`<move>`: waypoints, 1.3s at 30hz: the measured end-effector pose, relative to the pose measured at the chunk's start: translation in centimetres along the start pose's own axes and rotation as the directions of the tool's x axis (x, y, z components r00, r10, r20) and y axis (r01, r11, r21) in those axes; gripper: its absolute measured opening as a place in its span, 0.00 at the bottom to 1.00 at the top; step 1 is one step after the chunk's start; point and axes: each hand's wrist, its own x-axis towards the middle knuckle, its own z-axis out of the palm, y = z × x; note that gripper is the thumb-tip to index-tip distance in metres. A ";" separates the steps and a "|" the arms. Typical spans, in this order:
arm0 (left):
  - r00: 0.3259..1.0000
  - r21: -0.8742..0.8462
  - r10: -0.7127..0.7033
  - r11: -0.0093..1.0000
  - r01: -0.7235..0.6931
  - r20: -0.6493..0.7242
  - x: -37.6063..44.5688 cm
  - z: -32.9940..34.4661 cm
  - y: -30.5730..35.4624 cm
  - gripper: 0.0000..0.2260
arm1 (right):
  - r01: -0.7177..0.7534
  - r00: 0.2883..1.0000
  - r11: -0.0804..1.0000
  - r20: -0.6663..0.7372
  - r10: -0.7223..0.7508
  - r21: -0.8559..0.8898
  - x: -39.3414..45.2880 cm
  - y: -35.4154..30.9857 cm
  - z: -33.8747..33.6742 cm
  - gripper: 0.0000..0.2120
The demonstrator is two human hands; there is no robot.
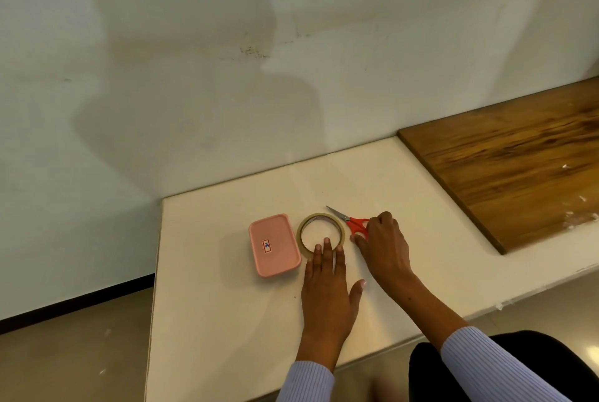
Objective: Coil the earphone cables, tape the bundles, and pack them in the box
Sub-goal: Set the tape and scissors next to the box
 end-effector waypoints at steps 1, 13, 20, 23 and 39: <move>0.999 -0.017 0.010 1.000 -0.010 0.036 0.0 -0.1 0.1 0.38 | -0.005 1.000 1.000 -0.007 0.005 -0.006 0.0 -0.1 0.0 0.20; 0.987 -0.006 -0.060 0.998 0.061 0.151 0.1 -0.5 0.5 0.35 | 0.023 1.000 1.000 0.020 -0.023 -0.016 0.9 0.2 -0.6 0.11; 0.986 -0.011 -0.057 0.998 0.059 0.157 0.1 -0.4 0.4 0.35 | 0.088 0.983 0.966 0.178 -0.045 -0.241 1.2 -1.4 -1.5 0.07; 0.987 -0.017 -0.032 0.999 0.035 0.160 0.1 -0.2 0.2 0.35 | 0.105 0.968 0.961 0.248 -0.040 -0.255 1.0 -2.3 -1.8 0.06; 0.997 -0.090 0.024 0.996 -0.017 0.077 0.3 0.0 0.0 0.44 | -0.255 0.890 0.956 0.422 0.173 0.147 2.0 -2.2 -2.3 0.10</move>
